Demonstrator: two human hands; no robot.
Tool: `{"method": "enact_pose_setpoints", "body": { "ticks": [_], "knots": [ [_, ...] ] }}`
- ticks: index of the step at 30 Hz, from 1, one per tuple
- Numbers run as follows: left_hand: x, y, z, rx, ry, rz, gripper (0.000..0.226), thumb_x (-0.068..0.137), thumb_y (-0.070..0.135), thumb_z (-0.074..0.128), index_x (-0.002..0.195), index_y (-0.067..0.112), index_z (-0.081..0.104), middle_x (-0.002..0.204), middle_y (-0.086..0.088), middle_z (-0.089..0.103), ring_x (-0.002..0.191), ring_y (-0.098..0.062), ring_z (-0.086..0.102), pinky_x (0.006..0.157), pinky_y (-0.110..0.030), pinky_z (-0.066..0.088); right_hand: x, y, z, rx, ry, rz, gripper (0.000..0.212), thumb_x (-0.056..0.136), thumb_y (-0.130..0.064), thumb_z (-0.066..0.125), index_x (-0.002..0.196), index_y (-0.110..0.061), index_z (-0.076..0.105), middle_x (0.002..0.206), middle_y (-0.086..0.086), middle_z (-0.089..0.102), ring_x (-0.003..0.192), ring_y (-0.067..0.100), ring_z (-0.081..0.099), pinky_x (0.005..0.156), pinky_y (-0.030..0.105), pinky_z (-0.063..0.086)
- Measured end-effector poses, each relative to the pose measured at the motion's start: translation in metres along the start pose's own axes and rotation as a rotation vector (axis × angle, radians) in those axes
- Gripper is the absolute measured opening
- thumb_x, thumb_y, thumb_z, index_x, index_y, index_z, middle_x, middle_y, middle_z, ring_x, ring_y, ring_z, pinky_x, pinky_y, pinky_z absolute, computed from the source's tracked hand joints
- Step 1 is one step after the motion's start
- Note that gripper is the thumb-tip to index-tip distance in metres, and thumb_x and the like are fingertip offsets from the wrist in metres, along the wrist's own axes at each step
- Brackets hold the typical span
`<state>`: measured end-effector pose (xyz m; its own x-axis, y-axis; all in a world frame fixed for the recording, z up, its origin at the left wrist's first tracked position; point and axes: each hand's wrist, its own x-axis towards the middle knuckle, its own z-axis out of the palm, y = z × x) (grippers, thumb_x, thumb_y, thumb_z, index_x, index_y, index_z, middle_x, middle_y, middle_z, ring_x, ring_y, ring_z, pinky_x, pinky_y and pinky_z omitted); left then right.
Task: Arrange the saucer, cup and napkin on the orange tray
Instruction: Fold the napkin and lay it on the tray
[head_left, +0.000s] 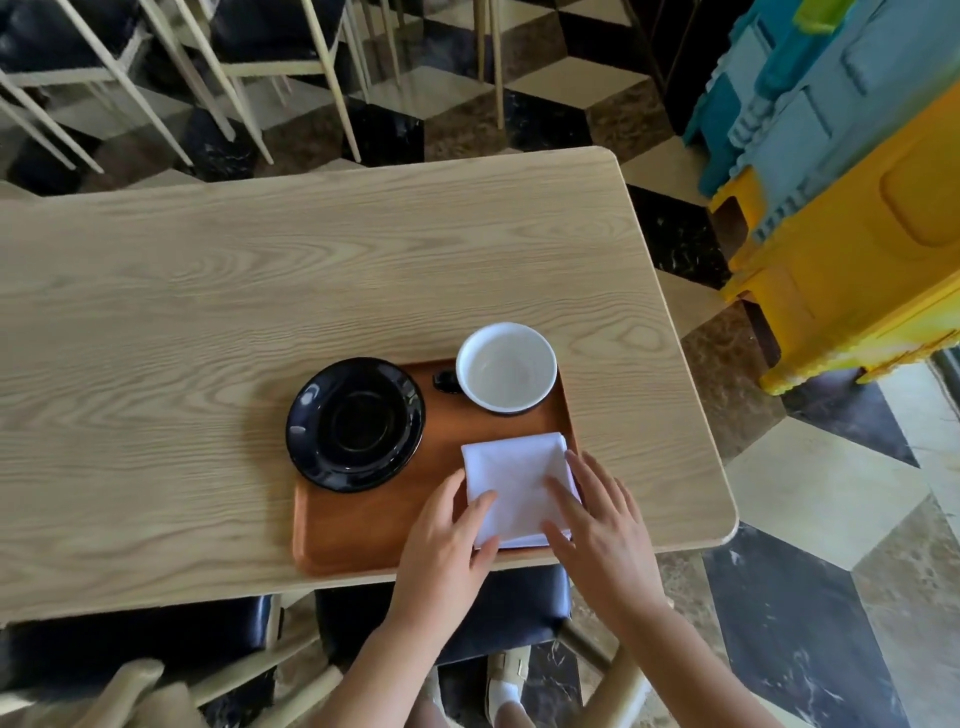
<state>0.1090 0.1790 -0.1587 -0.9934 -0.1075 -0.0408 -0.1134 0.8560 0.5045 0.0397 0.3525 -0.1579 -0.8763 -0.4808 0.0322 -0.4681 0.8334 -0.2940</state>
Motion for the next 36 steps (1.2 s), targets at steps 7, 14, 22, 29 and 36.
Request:
{"method": "enact_pose_setpoints", "body": {
  "ticks": [7,14,22,29,36],
  "knots": [
    [-0.001,-0.012,-0.021,0.037,0.062,0.022,0.045,0.085,0.029,0.053,0.127,0.015,0.049,0.133,-0.01,0.052,0.12,-0.023,0.053,0.095,-0.036,0.049,0.014,-0.034,-0.003,-0.006,0.044,-0.107,0.039,0.085,-0.03,0.046,0.116,-0.011,0.061,0.13,0.018,0.056,0.123,0.032,0.05,0.097,0.051,0.047],
    [-0.004,-0.074,-0.067,0.263,0.057,-0.013,0.049,0.092,0.037,0.036,0.137,0.018,0.041,0.145,-0.01,0.041,0.134,-0.024,0.036,0.108,-0.049,0.031,0.057,-0.099,0.005,0.008,-0.037,-0.261,0.043,0.078,-0.025,0.058,0.12,-0.015,0.056,0.134,0.011,0.054,0.126,0.027,0.048,0.097,0.048,0.046],
    [0.001,-0.124,-0.085,0.366,-0.085,-0.102,0.049,0.09,0.036,0.029,0.132,0.017,0.048,0.14,-0.017,0.046,0.133,-0.029,0.039,0.098,-0.054,0.043,0.082,-0.135,0.019,-0.059,-0.103,-0.216,0.039,0.08,-0.032,0.046,0.111,-0.018,0.064,0.126,0.01,0.062,0.119,0.024,0.055,0.091,0.052,0.047],
    [-0.001,-0.131,-0.083,0.373,-0.097,-0.058,0.046,0.09,0.034,0.031,0.127,0.02,0.054,0.138,-0.016,0.05,0.133,-0.029,0.038,0.097,-0.052,0.041,0.08,-0.132,0.03,-0.069,-0.02,-0.212,0.023,0.078,-0.022,0.064,0.098,-0.015,0.071,0.113,0.009,0.069,0.116,0.024,0.058,0.092,0.052,0.047],
    [-0.016,-0.128,-0.079,0.336,-0.12,0.022,0.048,0.092,0.041,0.033,0.133,0.021,0.045,0.146,-0.016,0.039,0.14,-0.028,0.024,0.103,-0.046,0.039,0.067,-0.126,0.029,-0.035,-0.017,-0.191,0.031,0.067,-0.015,0.078,0.098,-0.013,0.072,0.113,0.011,0.069,0.116,0.026,0.058,0.093,0.053,0.046]
  ]
}}
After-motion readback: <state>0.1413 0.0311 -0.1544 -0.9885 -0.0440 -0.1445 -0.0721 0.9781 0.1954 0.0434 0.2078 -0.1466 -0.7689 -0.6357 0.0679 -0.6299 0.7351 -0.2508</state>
